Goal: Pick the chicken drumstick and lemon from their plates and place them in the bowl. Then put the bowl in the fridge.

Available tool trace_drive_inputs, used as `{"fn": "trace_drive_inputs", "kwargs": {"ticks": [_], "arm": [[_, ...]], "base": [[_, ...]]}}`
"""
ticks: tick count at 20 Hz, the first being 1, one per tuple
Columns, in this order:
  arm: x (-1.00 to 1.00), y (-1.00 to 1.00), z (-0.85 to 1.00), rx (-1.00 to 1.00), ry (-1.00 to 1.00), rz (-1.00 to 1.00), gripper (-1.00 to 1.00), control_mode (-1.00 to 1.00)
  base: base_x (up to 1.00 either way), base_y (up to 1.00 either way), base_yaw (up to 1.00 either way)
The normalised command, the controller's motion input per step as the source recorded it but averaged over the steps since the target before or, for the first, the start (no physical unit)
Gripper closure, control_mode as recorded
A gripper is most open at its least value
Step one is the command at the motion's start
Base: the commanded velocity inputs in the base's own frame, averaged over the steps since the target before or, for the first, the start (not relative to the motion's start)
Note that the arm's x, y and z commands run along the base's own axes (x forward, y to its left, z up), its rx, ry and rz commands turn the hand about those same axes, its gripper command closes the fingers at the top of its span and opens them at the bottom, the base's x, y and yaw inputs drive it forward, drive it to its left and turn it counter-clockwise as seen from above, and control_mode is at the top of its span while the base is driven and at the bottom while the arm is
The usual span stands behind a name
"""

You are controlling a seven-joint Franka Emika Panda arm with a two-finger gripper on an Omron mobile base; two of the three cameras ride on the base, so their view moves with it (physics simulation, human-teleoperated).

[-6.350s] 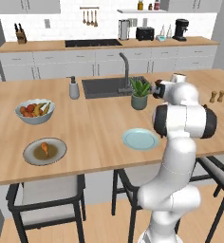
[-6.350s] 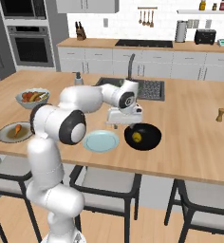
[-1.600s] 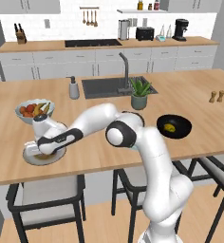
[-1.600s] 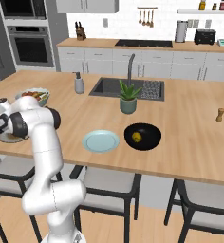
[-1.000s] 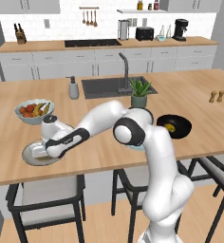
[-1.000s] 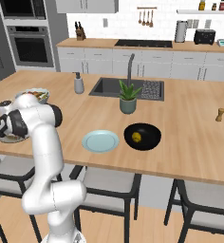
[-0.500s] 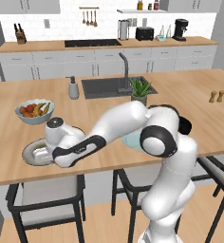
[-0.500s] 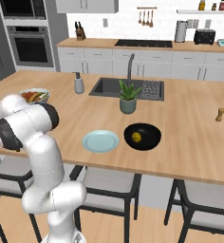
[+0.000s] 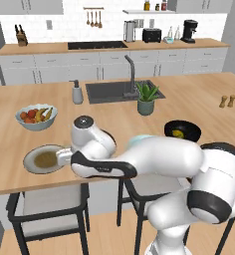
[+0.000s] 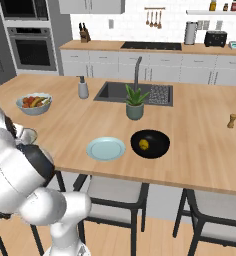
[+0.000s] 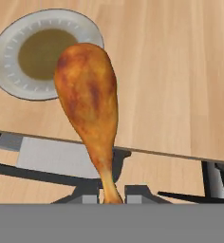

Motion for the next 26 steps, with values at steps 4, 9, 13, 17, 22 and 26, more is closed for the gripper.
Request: {"fn": "trace_drive_inputs", "kwargs": {"ticks": [4,9,13,17,22,26], "arm": [[-0.08,-1.0,0.57,0.0,0.07,-0.03,1.0,-1.0],[-0.06,-1.0,0.48,0.01,0.08,-0.05,1.0,-1.0],[-0.03,-1.0,0.28,0.0,0.07,-0.08,1.0,-1.0],[-0.03,-1.0,0.12,0.0,0.13,-0.09,1.0,-1.0],[0.0,-1.0,0.04,0.0,0.11,-0.08,1.0,-1.0],[0.0,-0.93,0.21,-0.02,0.0,-0.07,1.0,-1.0]], "base": [[0.0,0.0,0.0],[0.0,0.0,0.0],[0.0,0.0,0.0],[0.0,0.0,0.0],[0.0,0.0,0.0],[0.0,0.0,0.0]]}}
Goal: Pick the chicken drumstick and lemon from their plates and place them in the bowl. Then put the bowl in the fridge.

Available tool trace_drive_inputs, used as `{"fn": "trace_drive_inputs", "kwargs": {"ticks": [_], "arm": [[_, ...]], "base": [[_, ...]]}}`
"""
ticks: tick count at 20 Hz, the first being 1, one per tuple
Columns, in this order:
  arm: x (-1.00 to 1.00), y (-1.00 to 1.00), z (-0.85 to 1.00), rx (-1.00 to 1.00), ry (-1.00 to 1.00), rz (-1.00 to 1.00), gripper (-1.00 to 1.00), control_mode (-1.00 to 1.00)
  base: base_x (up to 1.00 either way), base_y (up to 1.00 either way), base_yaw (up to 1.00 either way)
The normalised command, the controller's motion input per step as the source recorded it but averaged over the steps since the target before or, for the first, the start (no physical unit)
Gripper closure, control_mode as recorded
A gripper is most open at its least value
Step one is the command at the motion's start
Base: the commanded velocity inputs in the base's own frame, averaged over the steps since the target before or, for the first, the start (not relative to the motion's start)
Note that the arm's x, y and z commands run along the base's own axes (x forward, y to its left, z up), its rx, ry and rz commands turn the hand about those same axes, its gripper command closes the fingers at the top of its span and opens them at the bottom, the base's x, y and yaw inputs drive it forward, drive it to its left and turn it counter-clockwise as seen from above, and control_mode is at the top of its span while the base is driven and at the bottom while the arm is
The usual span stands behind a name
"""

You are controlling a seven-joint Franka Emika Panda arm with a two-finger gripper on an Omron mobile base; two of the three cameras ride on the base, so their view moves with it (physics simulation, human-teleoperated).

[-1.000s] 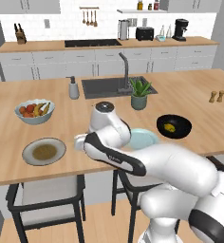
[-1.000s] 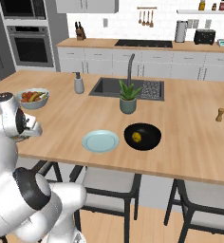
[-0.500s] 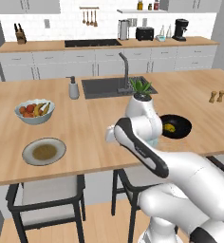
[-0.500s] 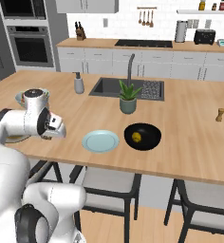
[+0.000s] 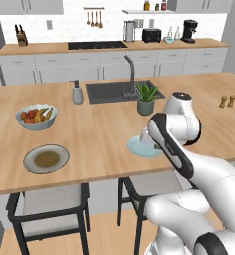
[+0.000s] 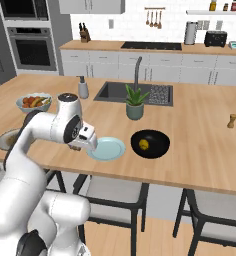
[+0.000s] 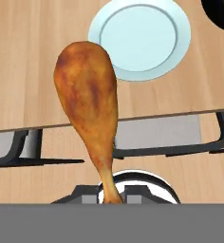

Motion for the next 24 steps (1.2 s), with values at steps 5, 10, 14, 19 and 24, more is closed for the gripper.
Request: {"fn": "trace_drive_inputs", "kwargs": {"ticks": [5,10,14,19,24], "arm": [[0.04,-0.94,0.23,-0.03,-0.01,-0.07,1.0,-1.0],[0.22,-0.93,0.14,-0.05,-0.01,-0.05,1.0,-1.0],[0.52,-0.97,0.01,-0.02,0.0,-0.02,1.0,-1.0],[0.74,-0.71,-0.01,0.0,0.0,0.01,1.0,-1.0],[0.89,-0.49,-0.13,0.0,0.0,0.09,1.0,-1.0]], "base": [[0.0,0.0,0.0],[0.0,0.0,0.0],[0.0,0.0,0.0],[0.0,0.0,0.0],[0.0,0.0,0.0]]}}
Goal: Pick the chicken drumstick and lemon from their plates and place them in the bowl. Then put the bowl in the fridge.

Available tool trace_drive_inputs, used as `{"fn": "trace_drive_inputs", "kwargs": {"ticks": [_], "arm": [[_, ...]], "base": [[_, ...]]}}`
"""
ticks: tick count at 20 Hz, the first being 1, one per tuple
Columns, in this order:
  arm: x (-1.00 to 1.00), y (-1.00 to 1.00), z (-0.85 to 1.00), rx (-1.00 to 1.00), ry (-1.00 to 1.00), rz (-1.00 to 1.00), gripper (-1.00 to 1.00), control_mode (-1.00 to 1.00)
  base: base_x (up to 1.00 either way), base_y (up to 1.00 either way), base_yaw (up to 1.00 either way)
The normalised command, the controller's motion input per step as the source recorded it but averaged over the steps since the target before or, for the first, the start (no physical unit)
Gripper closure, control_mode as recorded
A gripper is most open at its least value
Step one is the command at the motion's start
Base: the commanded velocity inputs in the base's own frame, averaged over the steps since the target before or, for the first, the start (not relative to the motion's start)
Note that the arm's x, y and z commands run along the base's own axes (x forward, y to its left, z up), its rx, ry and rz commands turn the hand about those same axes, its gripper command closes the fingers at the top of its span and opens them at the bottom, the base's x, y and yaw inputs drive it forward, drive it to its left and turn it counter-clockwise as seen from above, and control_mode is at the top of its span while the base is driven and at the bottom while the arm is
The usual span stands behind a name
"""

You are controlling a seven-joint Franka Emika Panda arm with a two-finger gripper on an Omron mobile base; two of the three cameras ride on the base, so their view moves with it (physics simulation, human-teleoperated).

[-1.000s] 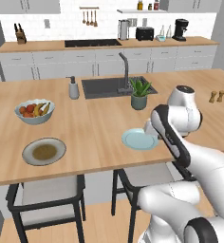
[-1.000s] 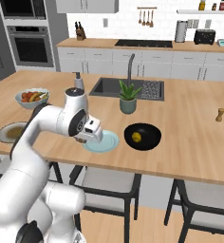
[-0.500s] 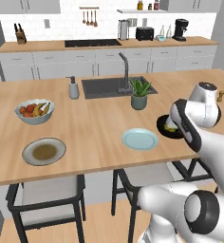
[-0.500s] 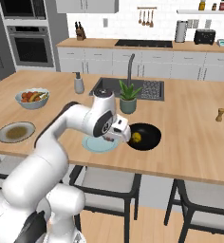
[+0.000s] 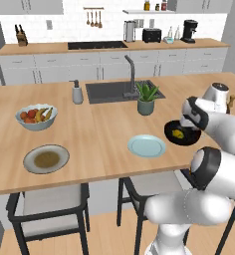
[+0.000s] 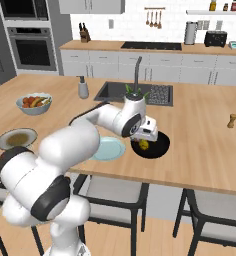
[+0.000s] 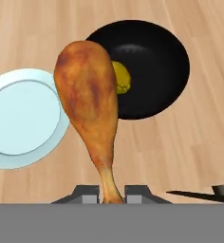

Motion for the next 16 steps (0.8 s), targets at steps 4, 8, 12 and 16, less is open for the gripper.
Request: {"fn": "trace_drive_inputs", "kwargs": {"ticks": [4,8,12,16], "arm": [[0.62,-0.4,-0.33,0.0,0.0,0.13,1.0,-1.0],[0.61,-0.31,-0.45,0.0,0.0,0.12,1.0,-1.0],[0.59,-0.19,-0.43,0.0,0.01,0.12,1.0,-1.0],[0.54,-0.03,-0.28,0.0,0.09,0.06,1.0,-1.0]], "base": [[0.0,0.0,0.0],[0.0,0.0,0.0],[0.0,0.0,0.0],[0.0,0.0,0.0]]}}
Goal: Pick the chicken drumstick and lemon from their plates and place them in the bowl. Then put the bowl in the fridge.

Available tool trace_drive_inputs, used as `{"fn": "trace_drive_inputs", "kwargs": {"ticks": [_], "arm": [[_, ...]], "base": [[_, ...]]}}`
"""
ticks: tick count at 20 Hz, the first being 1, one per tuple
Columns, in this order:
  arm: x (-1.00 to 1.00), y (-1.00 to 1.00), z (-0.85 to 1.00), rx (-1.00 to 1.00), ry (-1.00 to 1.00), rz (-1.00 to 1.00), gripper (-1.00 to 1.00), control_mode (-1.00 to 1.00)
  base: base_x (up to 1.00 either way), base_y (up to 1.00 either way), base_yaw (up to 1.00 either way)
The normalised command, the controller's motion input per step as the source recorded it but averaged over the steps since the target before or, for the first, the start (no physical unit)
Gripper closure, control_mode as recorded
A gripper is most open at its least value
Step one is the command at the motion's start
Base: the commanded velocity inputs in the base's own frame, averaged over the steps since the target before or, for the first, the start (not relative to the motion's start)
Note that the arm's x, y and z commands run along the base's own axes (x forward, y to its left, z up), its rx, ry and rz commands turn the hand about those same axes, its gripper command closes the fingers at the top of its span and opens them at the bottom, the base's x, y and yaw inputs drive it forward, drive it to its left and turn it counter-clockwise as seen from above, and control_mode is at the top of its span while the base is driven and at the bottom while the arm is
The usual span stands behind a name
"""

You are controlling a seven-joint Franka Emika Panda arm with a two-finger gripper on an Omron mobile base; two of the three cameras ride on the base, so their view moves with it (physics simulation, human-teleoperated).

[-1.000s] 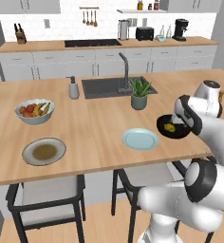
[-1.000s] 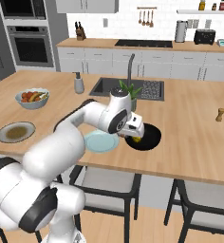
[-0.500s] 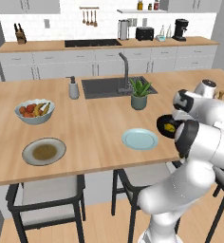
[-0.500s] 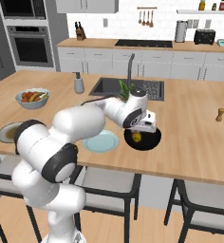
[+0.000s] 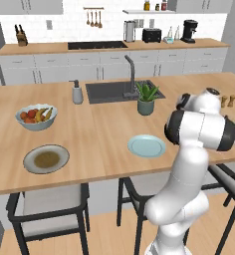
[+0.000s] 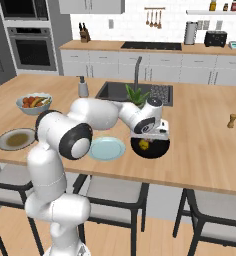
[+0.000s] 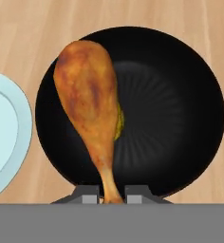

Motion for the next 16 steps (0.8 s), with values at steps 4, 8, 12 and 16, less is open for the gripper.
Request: {"fn": "trace_drive_inputs", "kwargs": {"ticks": [4,8,12,16], "arm": [[0.34,0.0,-0.17,0.0,0.14,0.0,1.0,-1.0],[0.27,0.0,-0.23,0.0,0.06,0.0,1.0,-1.0],[0.24,0.0,-0.37,-0.02,0.02,0.0,1.0,-1.0],[0.27,0.0,-0.33,0.0,0.04,0.0,1.0,-1.0]], "base": [[0.0,0.0,0.0],[0.0,0.0,0.0],[0.0,0.0,0.0],[0.0,0.0,0.0]]}}
